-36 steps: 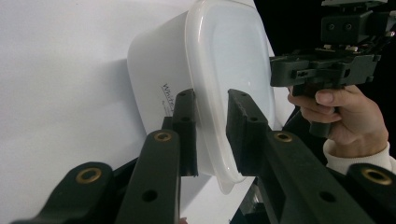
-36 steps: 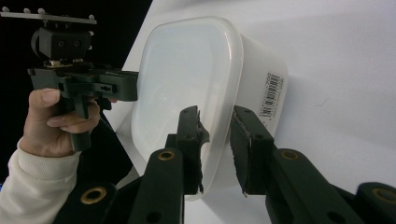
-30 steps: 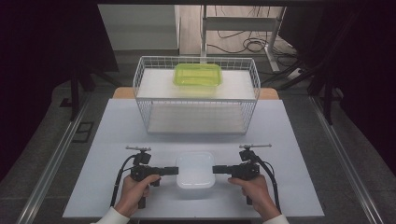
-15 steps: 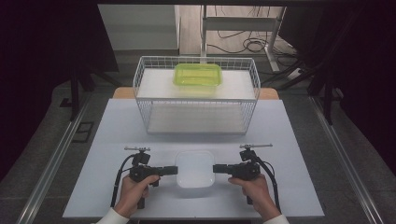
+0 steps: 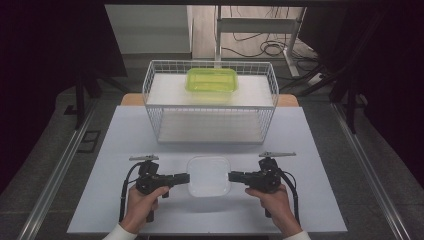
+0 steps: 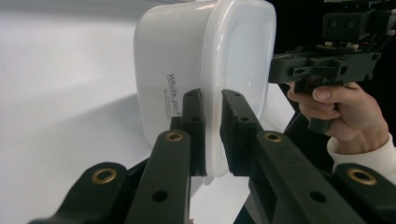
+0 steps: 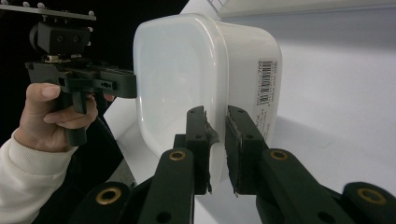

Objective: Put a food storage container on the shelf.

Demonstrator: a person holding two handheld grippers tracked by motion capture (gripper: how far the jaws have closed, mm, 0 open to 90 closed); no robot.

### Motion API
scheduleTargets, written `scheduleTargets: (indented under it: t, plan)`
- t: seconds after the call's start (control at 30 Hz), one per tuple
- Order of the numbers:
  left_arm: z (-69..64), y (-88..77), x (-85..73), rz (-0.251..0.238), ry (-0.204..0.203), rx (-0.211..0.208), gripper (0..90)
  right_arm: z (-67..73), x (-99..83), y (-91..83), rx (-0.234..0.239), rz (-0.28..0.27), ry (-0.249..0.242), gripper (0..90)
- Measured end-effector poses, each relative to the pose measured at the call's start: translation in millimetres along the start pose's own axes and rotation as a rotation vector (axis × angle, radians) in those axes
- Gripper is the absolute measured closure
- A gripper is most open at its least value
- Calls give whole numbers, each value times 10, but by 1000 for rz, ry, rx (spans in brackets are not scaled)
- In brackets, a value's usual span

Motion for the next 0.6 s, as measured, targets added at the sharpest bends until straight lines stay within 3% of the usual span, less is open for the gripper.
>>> scheduleTargets:
  t: [0.6]
  plan:
    - [-132, -94, 134, -49, 83, 15, 806, 216, 103, -137, -8, -60, -119, 794]
Point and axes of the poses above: each handheld gripper's, and its own axes: y roughly forward along the jaws, x roughly out of its top, z roughly to its left, the point moved 2 cm from there along y, roughly forward along the jaws, and after that the axes turned 10 degrees about y, right-handed, at the moved point
